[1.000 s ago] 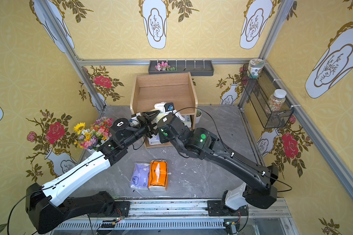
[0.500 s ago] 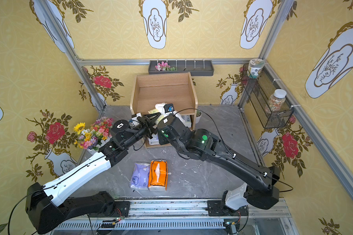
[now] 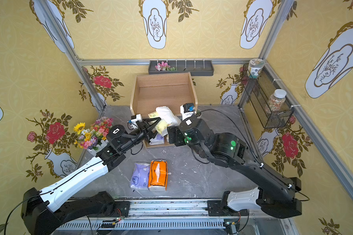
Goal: Remove the tissue boxes from the shelf
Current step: Pick up a box of tissues from the shelf.
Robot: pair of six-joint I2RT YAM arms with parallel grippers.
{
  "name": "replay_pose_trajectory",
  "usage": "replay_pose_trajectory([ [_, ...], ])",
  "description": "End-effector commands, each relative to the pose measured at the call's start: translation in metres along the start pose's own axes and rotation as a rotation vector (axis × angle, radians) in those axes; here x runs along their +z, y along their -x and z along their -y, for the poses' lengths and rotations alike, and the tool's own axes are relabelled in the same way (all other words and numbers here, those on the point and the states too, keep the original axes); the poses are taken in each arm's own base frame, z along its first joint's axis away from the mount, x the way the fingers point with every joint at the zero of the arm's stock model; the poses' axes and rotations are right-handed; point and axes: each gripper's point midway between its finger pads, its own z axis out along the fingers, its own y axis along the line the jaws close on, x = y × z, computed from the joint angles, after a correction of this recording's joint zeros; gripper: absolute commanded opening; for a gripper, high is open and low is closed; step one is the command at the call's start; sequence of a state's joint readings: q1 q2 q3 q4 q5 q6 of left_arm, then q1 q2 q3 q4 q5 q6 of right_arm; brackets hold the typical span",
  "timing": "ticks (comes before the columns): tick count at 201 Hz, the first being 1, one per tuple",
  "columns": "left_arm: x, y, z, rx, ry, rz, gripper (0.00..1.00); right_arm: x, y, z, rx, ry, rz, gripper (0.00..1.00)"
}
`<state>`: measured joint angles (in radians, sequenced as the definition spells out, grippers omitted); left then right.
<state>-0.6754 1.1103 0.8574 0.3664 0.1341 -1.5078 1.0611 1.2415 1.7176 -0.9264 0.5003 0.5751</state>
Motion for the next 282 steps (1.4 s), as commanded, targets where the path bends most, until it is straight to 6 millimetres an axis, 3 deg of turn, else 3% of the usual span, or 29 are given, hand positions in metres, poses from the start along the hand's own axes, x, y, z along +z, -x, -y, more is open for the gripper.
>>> replay_pose_trajectory([
  [1, -0.006, -0.020, -0.007, 0.073, -0.007, -0.112, 0.41, -0.006, 0.000, 0.019, 0.024, -0.059, 0.010, 0.87],
  [16, -0.014, -0.030, -0.014, 0.098, 0.000, -0.159, 0.41, -0.007, -0.002, 0.027, 0.032, -0.076, 0.001, 0.87],
  [40, -0.029, -0.039, -0.009, 0.193, -0.035, -0.191, 0.41, 0.002, -0.016, 0.037, 0.055, -0.089, -0.059, 0.88],
  [58, -0.036, -0.047, -0.021, 0.240, -0.026, -0.232, 0.42, 0.012, -0.028, 0.038, 0.102, -0.040, -0.111, 0.89],
  [114, -0.050, -0.071, -0.069, 0.192, -0.079, -0.396, 0.44, 0.039, -0.064, 0.021, 0.273, 0.268, -0.360, 0.93],
  [162, -0.063, -0.073, -0.073, 0.139, -0.184, -0.401, 0.47, 0.037, -0.103, 0.008, 0.364, 0.501, -0.515, 0.97],
  [227, -0.065, -0.082, -0.055, 0.164, -0.270, -0.451, 0.48, 0.030, -0.111, -0.013, 0.427, 0.683, -0.545, 0.98],
  [255, -0.064, -0.086, -0.053, 0.170, -0.274, -0.479, 0.48, 0.026, -0.096, -0.023, 0.462, 0.770, -0.488, 1.00],
  [282, -0.062, -0.089, -0.052, 0.173, -0.273, -0.497, 0.48, 0.023, -0.096, -0.026, 0.467, 0.789, -0.500, 0.93],
])
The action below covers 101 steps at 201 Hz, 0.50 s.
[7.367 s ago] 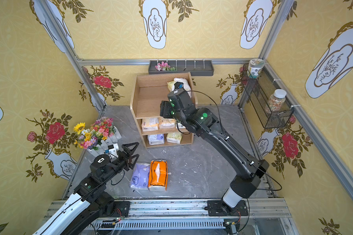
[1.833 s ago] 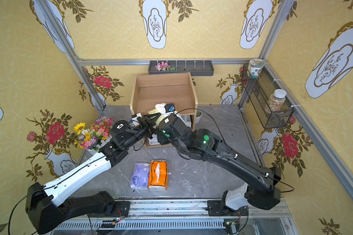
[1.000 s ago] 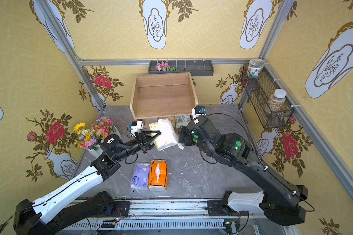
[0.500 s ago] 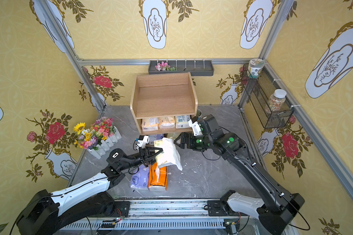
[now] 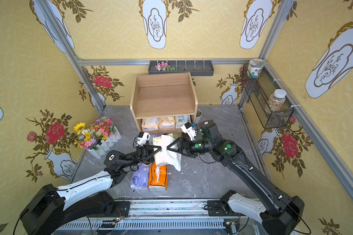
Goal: Remove the tissue boxes from the shelf
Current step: Pick up a box of tissues from the shelf.
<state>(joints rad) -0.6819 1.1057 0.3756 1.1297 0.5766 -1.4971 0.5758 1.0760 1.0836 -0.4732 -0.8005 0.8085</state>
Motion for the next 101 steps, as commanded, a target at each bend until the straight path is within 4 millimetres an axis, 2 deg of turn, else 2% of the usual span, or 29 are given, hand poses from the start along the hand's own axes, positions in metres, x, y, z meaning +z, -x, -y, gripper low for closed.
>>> replay_pose_trajectory([
  [1, 0.002, -0.006, 0.011, 0.038, -0.041, -0.036, 0.48, -0.002, 0.006, -0.022, -0.042, 0.091, 0.013, 0.93],
  [53, 0.005, -0.005, 0.005, 0.019, -0.026, -0.042, 0.49, 0.000, 0.006, -0.029, -0.029, 0.157, 0.011, 0.75],
  [101, 0.007, -0.003, -0.001, 0.002, -0.013, -0.037, 0.50, 0.004, 0.005, -0.027, -0.023, 0.164, 0.002, 0.61],
])
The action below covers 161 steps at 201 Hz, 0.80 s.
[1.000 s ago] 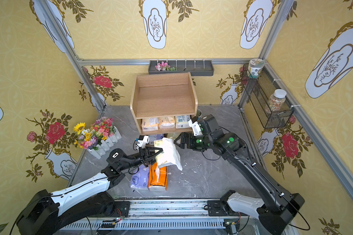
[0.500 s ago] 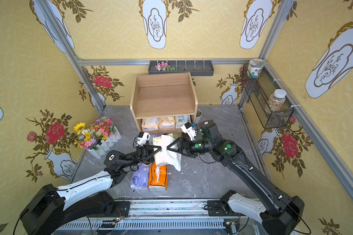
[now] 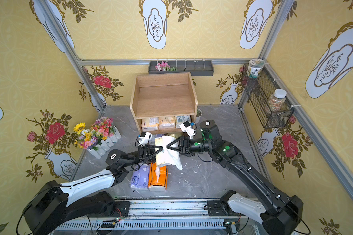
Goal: Remove the tissue boxes from the shelf
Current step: Pick up a box of tissues from the shelf.
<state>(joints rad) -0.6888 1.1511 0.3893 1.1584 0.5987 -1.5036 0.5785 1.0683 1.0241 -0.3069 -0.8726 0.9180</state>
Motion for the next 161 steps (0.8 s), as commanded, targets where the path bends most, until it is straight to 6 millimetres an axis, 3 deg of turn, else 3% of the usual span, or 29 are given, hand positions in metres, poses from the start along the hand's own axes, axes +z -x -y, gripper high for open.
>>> replay_pose_trajectory([
  [1, 0.001, -0.001, 0.003, 0.012, -0.015, -0.008, 0.50, 0.000, 0.004, -0.015, -0.047, 0.058, 0.007, 0.60],
  [39, 0.003, 0.001, -0.005, -0.012, 0.001, 0.000, 0.49, 0.002, 0.003, -0.014, -0.042, 0.069, -0.002, 0.47],
  [56, 0.002, 0.002, -0.005, -0.012, 0.000, 0.008, 0.52, 0.002, 0.001, -0.012, -0.042, 0.066, -0.001, 0.45],
  [93, -0.004, 0.006, -0.015, -0.037, 0.034, 0.060, 0.92, -0.004, 0.001, 0.001, -0.046, 0.006, 0.030, 0.42],
  [109, -0.009, 0.010, -0.028, -0.068, 0.077, 0.102, 0.99, -0.008, 0.000, 0.009, -0.041, -0.019, 0.043, 0.42],
  [135, -0.025, 0.018, -0.050, -0.125, 0.150, 0.205, 1.00, -0.017, -0.007, 0.039, -0.012, -0.107, 0.051, 0.42],
  [161, -0.050, 0.028, -0.079, -0.188, 0.300, 0.355, 1.00, -0.022, -0.029, 0.093, 0.045, -0.273, 0.014, 0.41],
])
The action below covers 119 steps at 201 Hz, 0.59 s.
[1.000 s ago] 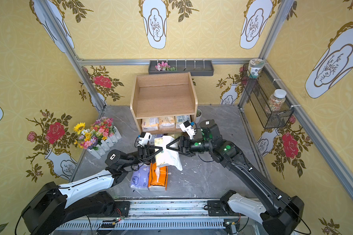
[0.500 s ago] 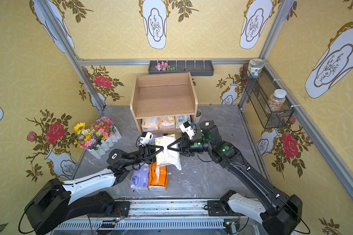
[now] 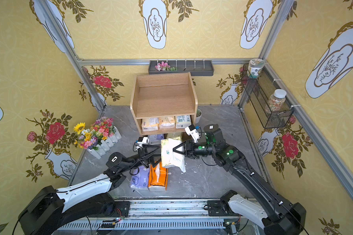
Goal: Remove the tissue boxes from the shelf
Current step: Pick up a box of tissues from the shelf, then place the box of tissues at the center of the board.
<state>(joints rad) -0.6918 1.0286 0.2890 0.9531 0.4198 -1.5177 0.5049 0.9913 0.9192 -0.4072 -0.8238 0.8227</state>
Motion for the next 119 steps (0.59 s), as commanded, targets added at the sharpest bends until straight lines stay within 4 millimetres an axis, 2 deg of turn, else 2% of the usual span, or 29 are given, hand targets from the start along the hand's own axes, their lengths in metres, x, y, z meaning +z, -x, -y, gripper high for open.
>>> replay_pose_trajectory([
  [1, -0.016, 0.025, -0.039, -0.064, 0.166, 0.179, 1.00, 0.000, -0.019, 0.049, 0.017, -0.161, -0.037, 0.41],
  [25, -0.038, 0.038, -0.060, -0.106, 0.275, 0.290, 0.99, 0.010, -0.038, 0.079, 0.050, -0.254, -0.074, 0.41],
  [41, -0.057, 0.047, -0.076, -0.145, 0.362, 0.378, 0.98, 0.016, -0.042, 0.085, 0.052, -0.280, -0.067, 0.41],
  [69, -0.084, 0.056, -0.089, -0.174, 0.463, 0.507, 0.96, 0.026, -0.051, 0.102, 0.070, -0.326, -0.075, 0.41],
  [101, -0.094, 0.059, -0.089, -0.176, 0.493, 0.556, 0.96, 0.037, -0.062, 0.133, 0.128, -0.359, -0.062, 0.41],
  [119, -0.094, 0.060, -0.088, -0.175, 0.498, 0.559, 0.96, 0.045, -0.062, 0.142, 0.165, -0.329, -0.033, 0.41],
])
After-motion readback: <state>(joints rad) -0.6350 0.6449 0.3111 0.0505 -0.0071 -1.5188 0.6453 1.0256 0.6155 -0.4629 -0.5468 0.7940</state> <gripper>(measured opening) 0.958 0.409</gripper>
